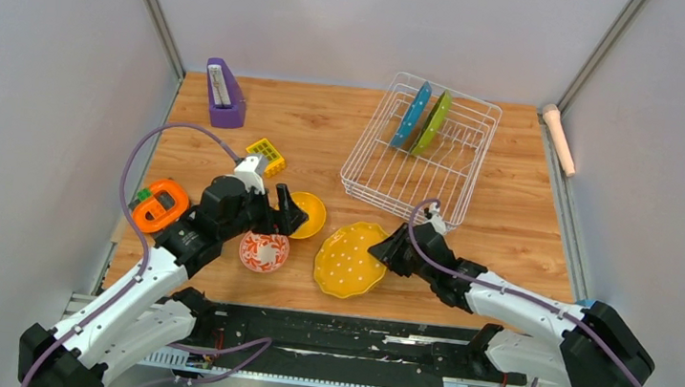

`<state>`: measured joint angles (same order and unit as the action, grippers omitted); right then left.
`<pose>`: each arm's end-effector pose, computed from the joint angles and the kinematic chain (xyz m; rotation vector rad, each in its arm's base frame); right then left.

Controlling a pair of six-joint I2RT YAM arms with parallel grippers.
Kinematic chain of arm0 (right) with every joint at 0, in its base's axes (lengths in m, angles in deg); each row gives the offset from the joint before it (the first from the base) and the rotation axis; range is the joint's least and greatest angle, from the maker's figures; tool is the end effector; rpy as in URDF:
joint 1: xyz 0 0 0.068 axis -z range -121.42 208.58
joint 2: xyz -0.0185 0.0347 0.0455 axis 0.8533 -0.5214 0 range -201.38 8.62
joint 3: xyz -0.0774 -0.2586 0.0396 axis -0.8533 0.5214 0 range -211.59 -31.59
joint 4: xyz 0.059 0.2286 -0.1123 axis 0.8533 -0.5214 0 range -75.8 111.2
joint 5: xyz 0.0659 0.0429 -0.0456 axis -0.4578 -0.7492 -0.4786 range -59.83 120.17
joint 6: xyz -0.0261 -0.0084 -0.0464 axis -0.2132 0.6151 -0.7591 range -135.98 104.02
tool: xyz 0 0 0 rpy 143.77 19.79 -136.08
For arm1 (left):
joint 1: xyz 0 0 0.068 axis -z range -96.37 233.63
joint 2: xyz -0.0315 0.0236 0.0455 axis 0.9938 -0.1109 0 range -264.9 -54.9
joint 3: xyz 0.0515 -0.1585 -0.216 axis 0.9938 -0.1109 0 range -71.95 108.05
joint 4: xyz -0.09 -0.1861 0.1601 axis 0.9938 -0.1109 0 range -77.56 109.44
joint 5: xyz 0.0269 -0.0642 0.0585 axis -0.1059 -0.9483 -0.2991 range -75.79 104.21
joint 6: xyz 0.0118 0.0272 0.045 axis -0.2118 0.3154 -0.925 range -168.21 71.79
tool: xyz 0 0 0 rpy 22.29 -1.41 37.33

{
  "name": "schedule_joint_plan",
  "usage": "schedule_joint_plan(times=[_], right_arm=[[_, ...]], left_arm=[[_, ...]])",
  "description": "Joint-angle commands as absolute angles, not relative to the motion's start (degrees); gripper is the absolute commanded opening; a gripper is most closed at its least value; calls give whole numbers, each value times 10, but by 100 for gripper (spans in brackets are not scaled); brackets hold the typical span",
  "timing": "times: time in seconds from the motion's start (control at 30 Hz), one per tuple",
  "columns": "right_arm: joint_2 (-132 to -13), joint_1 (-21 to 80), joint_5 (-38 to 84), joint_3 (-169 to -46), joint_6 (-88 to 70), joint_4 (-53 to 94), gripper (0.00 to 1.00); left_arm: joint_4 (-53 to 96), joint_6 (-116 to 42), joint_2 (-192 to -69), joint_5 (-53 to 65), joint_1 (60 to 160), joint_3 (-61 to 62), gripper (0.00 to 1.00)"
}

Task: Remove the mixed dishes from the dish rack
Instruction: Place the plate at the center of the board.

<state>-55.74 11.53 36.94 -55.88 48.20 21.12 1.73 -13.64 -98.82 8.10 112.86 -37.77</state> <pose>0.1499 0.1549 0.1693 0.4272 2.3880 0.8492 0.1540 -0.0903 0.2639 -0.0305 2.1442 -0.7850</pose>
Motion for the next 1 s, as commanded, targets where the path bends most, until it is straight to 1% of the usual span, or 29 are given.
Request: schedule_joint_plan(times=[0.0, 0.2, 0.37, 0.53, 0.77, 0.97], right_arm=[[-591, 106, 419, -560, 503, 187, 24], [-617, 87, 422, -559, 522, 185, 32], [-632, 86, 415, -562, 512, 182, 43], [-632, 86, 417, -560, 507, 176, 48], [-623, 86, 434, -571, 495, 140, 63], [-616, 85, 461, -593, 479, 103, 78]], left_arm=[[48, -137, -991, 68, 1128, -367, 100], [65, -134, -1017, 53, 1128, -364, 100], [42, -138, -1018, 63, 1128, -350, 100], [34, -142, -1019, 69, 1128, -341, 100], [35, -146, -1036, 62, 1128, -334, 100], [27, -147, -1023, 62, 1128, -337, 100]])
